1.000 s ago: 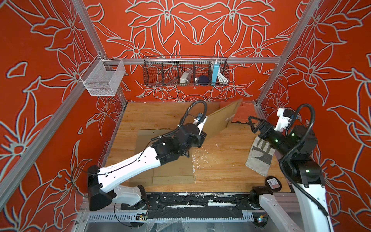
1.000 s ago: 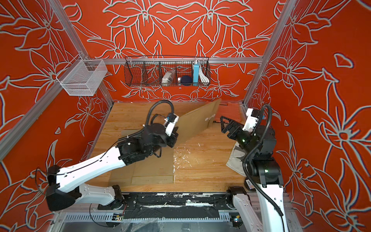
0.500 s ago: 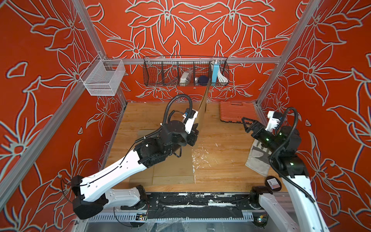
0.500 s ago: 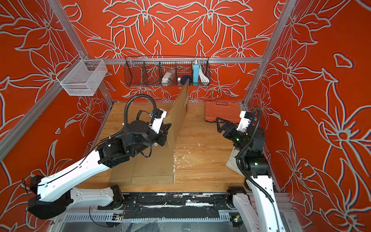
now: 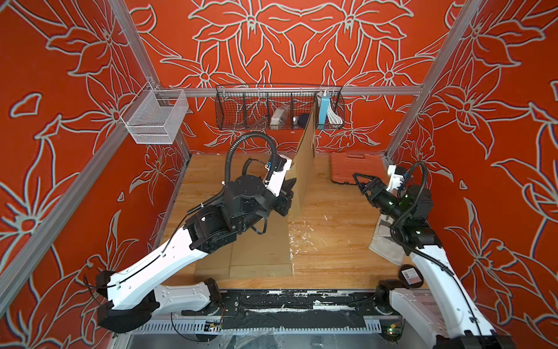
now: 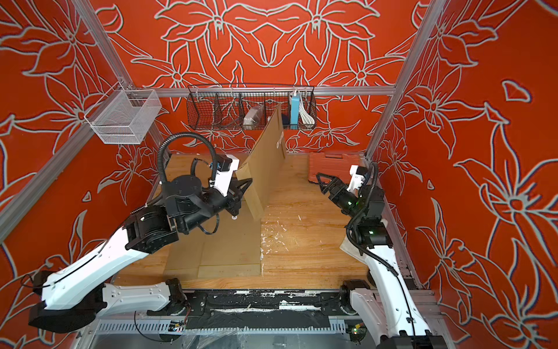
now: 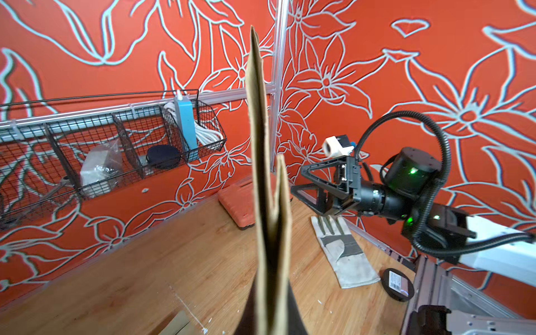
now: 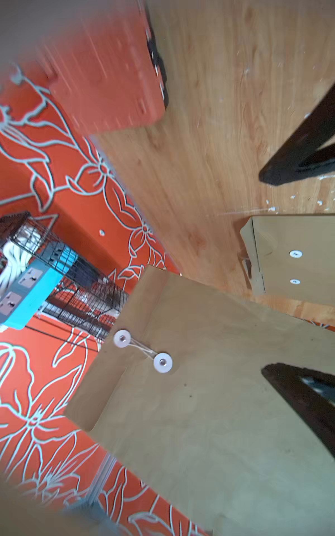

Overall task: Open the file bag
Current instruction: Pick up the file bag from the center of the board.

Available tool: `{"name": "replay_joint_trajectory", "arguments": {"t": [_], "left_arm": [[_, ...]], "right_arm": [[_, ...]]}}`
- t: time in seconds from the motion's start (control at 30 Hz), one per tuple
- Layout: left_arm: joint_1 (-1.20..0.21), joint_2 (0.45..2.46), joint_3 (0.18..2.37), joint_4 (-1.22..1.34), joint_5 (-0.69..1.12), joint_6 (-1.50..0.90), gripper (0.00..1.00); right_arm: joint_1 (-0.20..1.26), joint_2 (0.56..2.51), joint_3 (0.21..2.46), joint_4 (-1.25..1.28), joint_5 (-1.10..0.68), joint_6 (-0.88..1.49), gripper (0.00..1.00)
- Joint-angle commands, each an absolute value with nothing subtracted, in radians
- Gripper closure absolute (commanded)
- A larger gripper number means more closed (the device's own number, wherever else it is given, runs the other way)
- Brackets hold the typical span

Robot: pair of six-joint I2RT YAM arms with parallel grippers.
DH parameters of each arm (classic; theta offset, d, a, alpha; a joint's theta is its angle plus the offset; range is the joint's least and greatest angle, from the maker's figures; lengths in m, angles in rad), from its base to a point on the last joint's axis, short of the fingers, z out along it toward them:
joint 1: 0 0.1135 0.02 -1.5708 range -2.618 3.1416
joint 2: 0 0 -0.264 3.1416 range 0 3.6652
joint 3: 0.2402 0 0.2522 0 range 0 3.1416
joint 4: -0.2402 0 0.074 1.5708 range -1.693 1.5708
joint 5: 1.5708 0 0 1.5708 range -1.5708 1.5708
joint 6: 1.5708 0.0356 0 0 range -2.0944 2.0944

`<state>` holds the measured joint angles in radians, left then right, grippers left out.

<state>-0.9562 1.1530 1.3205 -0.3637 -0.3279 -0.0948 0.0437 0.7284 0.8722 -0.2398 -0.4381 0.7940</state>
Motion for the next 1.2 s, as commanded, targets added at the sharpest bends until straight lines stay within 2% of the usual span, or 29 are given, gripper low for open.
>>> {"name": "replay_joint_trajectory", "arguments": {"t": [0.0, 0.27, 0.47, 1.07, 1.17], "left_arm": [[-0.954, 1.108, 1.377, -0.371, -0.267, -0.069, 1.00], [-0.954, 1.107, 1.524, -0.417, -0.212, -0.006, 1.00], [-0.954, 1.099, 1.593, -0.385, -0.134, -0.044, 1.00], [-0.954, 1.050, 1.692, -0.255, 0.037, -0.144, 1.00], [-0.954, 1.036, 1.675, -0.242, 0.021, -0.150, 1.00]], "right_arm": [[0.049, 0.772, 0.797, 0.083, -0.587, 0.960, 0.02], [0.084, 0.888, 0.730, 0.415, -0.654, 1.173, 0.02], [0.127, 0.965, 0.736, 0.662, -0.659, 1.292, 0.02], [0.264, 1.143, 1.002, 0.896, -0.580, 1.453, 0.02], [0.270, 1.162, 1.041, 0.945, -0.569, 1.486, 0.12]]}}
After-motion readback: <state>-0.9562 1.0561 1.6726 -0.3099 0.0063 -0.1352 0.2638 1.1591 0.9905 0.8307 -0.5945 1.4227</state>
